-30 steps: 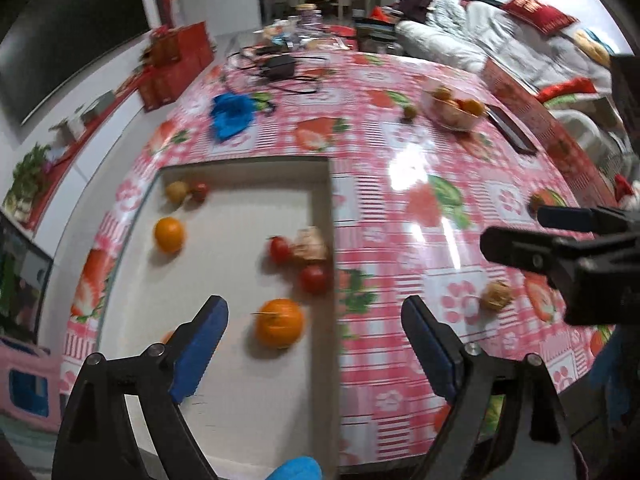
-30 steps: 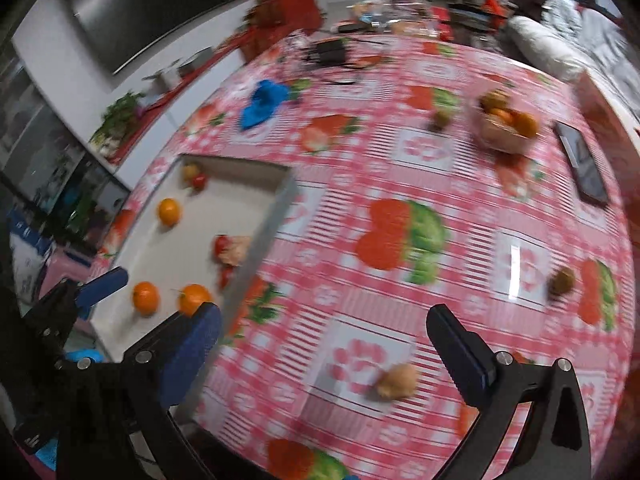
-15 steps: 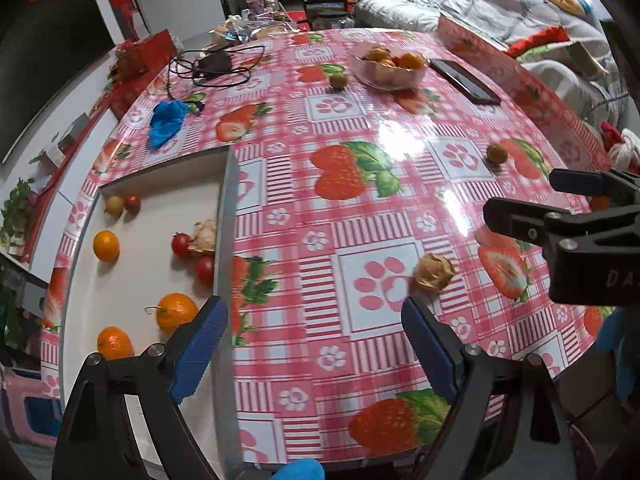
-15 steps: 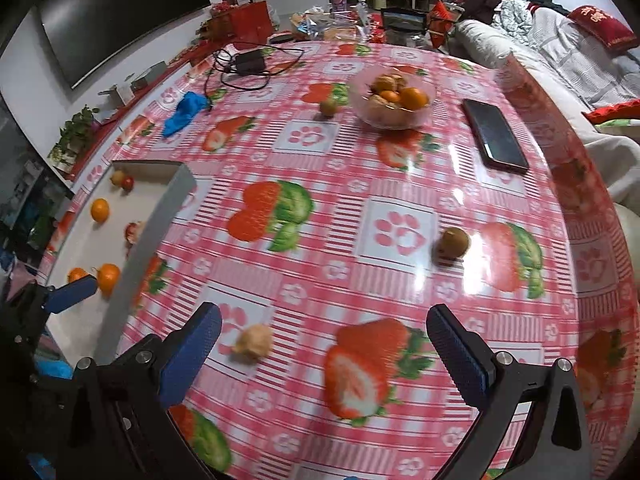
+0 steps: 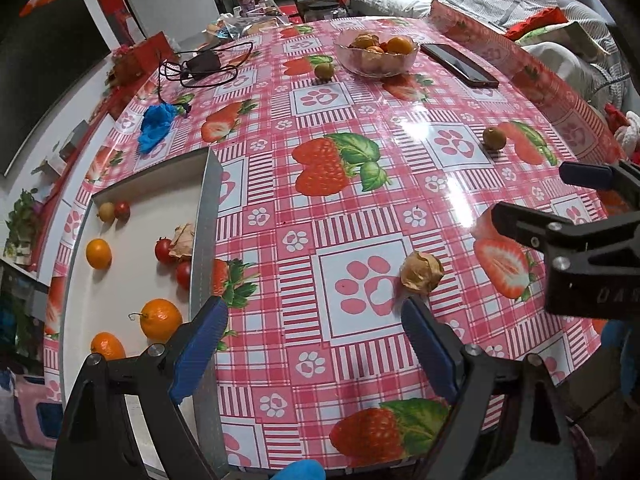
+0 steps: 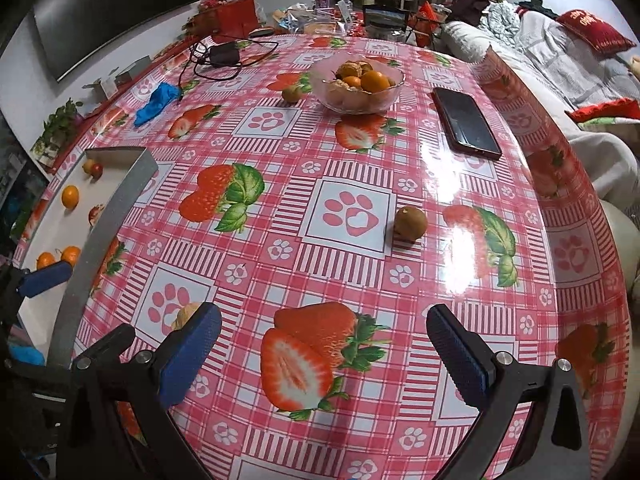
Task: Organize fruits
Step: 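Move both open grippers back over the cloth toward the husked fruit and tan fruit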
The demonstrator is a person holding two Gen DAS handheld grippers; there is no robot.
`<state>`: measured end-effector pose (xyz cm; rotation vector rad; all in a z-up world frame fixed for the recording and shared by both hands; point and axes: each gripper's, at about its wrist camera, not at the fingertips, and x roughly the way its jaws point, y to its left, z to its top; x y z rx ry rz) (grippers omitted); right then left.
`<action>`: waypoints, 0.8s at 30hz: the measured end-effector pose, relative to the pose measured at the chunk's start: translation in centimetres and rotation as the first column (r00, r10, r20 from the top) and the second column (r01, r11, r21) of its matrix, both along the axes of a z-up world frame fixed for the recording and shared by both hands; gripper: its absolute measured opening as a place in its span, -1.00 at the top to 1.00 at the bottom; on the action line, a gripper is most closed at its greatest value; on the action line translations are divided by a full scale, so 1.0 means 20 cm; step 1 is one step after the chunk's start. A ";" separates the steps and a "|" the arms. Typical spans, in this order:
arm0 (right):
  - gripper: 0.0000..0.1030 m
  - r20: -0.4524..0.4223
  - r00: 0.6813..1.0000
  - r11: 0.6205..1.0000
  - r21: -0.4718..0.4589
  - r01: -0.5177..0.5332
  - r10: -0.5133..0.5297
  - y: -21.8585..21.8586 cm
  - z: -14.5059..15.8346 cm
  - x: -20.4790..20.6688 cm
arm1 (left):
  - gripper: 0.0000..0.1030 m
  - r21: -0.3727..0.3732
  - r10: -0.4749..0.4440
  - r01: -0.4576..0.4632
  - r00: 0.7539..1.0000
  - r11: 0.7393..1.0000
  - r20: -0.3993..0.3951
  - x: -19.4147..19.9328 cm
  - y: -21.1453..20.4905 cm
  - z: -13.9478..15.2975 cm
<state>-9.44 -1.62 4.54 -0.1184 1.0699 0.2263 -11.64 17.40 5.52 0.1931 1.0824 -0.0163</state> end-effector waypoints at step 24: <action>-1.00 -0.096 0.986 0.991 -0.033 0.132 -0.135 -0.32 -0.24 0.06 | -0.76 -0.024 -0.001 0.000 1.000 1.000 -0.027 0.06 -0.10 -0.08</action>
